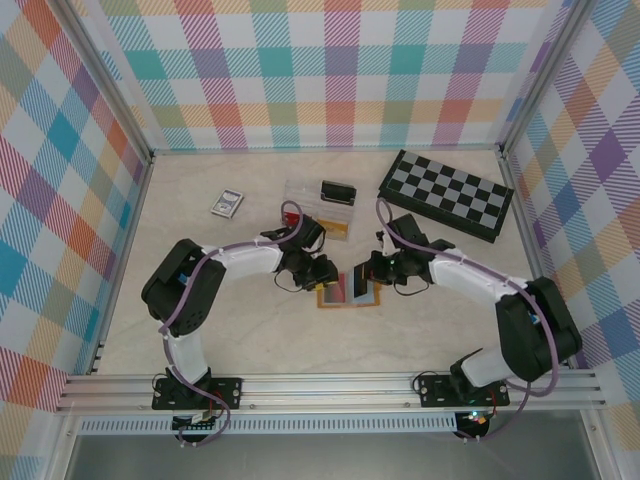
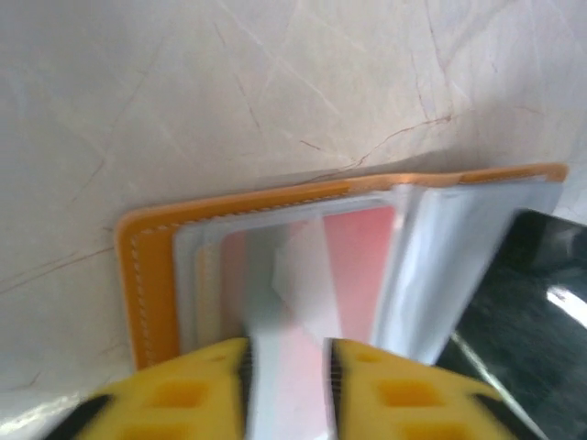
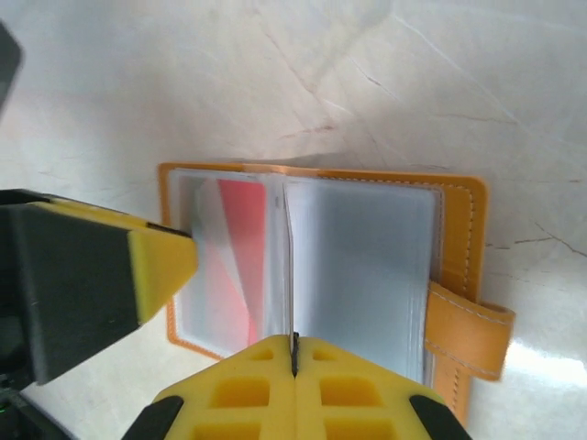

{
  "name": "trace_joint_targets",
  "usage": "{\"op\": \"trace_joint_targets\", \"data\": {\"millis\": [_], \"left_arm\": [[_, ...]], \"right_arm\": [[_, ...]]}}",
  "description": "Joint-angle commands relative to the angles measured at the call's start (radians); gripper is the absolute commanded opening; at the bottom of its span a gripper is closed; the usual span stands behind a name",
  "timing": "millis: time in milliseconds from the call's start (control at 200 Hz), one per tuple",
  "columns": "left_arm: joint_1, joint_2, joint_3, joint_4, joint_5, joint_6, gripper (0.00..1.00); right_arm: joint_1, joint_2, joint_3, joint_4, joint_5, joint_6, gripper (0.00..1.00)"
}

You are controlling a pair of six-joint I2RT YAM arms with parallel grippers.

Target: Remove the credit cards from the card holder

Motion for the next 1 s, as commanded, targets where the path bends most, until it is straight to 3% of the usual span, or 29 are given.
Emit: {"op": "trace_joint_targets", "data": {"millis": [0, 75, 265, 390, 510, 595, 775, 995], "left_arm": [[-0.004, -0.092, 0.046, -0.114, -0.061, 0.008, 0.48], [0.009, -0.137, 0.04, -0.123, -0.062, 0.012, 0.62], [0.066, -0.285, -0.017, -0.04, 0.038, -0.006, 0.83], [0.098, -0.368, -0.078, 0.115, 0.132, -0.061, 0.91], [0.108, -0.385, -0.116, 0.276, 0.238, -0.132, 0.91], [0.108, -0.371, -0.123, 0.375, 0.287, -0.182, 0.88], [0.11, -0.318, -0.091, 0.513, 0.332, -0.251, 0.58], [0.11, -0.272, -0.056, 0.576, 0.37, -0.286, 0.36]], "right_arm": [[-0.023, -0.087, 0.003, 0.013, -0.078, -0.039, 0.0], [-0.042, -0.122, 0.009, 0.031, -0.147, -0.044, 0.0], [-0.113, -0.131, 0.015, 0.149, -0.359, -0.016, 0.0], [-0.15, -0.103, 0.038, 0.23, -0.483, 0.025, 0.0], [-0.169, -0.078, 0.064, 0.291, -0.564, 0.07, 0.0], [-0.177, -0.056, 0.082, 0.328, -0.619, 0.098, 0.0], [-0.203, -0.021, 0.104, 0.422, -0.7, 0.186, 0.0], [-0.217, -0.006, 0.128, 0.453, -0.727, 0.226, 0.0]]}}
